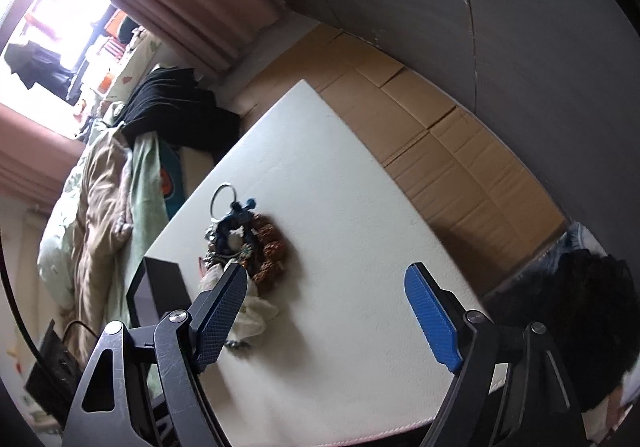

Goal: Organize jewelry
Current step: 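Reach the left gripper into the pile and close on the brown bead bracelet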

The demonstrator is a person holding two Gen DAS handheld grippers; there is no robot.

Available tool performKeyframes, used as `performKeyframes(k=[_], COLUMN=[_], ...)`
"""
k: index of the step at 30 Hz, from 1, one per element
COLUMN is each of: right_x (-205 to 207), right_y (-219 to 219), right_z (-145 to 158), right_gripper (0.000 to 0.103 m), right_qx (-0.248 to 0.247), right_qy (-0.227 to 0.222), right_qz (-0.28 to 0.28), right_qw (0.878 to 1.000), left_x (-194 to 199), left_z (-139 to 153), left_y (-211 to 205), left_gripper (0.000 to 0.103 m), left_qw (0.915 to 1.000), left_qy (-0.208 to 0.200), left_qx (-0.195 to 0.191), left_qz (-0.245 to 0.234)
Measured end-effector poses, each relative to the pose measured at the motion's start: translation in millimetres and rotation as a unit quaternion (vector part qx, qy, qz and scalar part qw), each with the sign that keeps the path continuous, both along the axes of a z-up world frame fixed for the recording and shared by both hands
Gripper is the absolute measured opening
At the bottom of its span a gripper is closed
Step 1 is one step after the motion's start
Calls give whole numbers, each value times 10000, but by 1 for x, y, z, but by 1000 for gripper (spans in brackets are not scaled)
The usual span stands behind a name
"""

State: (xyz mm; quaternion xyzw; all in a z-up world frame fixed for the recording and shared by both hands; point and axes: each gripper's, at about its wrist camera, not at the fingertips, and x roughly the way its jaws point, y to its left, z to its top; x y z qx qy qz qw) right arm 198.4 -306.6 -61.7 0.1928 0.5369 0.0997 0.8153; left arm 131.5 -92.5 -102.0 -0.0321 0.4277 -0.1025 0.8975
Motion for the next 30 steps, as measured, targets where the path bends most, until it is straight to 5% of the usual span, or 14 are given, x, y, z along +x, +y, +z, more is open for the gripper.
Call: performKeyframes(k=[7, 9, 11, 30], right_x=[10, 13, 14, 10], right_y=[1, 5, 9, 72], right_z=[0, 0, -1, -12], right_gripper=[82, 82, 82, 70], right_qx=[44, 49, 46, 357], right_qy=[44, 49, 46, 136], right_qz=[-53, 9, 83, 957], right_qw=[10000, 10000, 9999, 9947], left_x=[26, 31, 32, 1], left_z=[-21, -27, -27, 33], left_y=[-11, -11, -7, 68], left_gripper=[48, 18, 3, 0], left_qw=[9996, 9992, 9992, 9958], left_qy=[196, 282, 286, -429], left_qx=[190, 256, 274, -567], left_qz=[-120, -139, -94, 576])
